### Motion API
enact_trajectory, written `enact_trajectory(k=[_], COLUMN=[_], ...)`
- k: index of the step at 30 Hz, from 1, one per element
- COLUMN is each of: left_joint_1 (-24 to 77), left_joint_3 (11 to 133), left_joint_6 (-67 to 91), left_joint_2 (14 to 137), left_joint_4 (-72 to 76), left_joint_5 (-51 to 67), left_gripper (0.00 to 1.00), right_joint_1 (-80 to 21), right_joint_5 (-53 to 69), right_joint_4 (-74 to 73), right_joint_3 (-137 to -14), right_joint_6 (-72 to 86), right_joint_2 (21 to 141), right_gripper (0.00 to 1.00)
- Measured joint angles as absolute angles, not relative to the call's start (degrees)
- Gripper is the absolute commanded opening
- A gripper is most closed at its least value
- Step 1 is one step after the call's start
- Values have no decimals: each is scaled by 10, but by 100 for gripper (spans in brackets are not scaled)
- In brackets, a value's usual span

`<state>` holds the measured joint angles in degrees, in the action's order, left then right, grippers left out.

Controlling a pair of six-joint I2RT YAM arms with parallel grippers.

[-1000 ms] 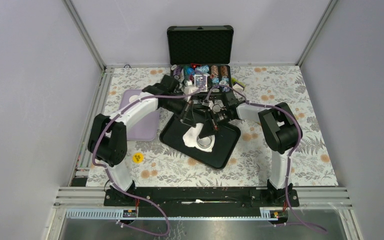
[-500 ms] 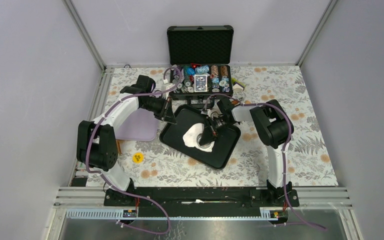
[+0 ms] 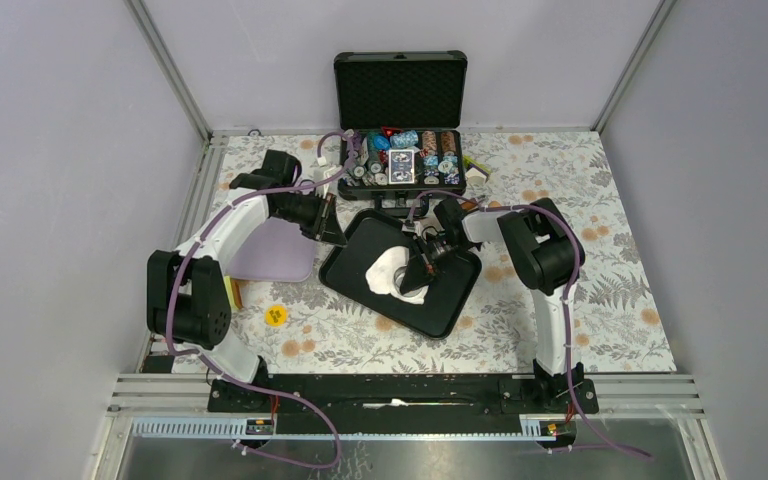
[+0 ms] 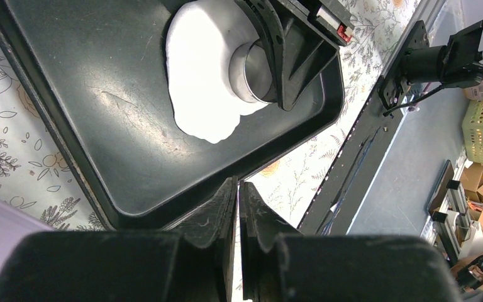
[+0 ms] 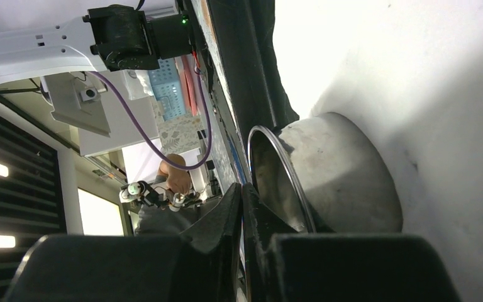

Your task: Roll out the dumpling wrappers from the dough

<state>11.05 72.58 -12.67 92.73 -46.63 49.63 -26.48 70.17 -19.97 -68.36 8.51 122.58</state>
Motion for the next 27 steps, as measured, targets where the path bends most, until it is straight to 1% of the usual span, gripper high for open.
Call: enact_trajectory(k=[25,27], left_joint_1=[107,107], left_joint_3=[726,726], left_joint_6=[-126,-126], left_joint_2=[922,922], left_joint_4=[-471,-471], left_joint_5=[486,484], left_gripper=[9,9], right_joint_1=[-271,-271], right_joint_5=[686,685], right_joint_4=[-225,-225], right_joint_3=[-688,-688], right_joint_6=[69,71], right_joint_2=[1226,1225], right_gripper=[11,12])
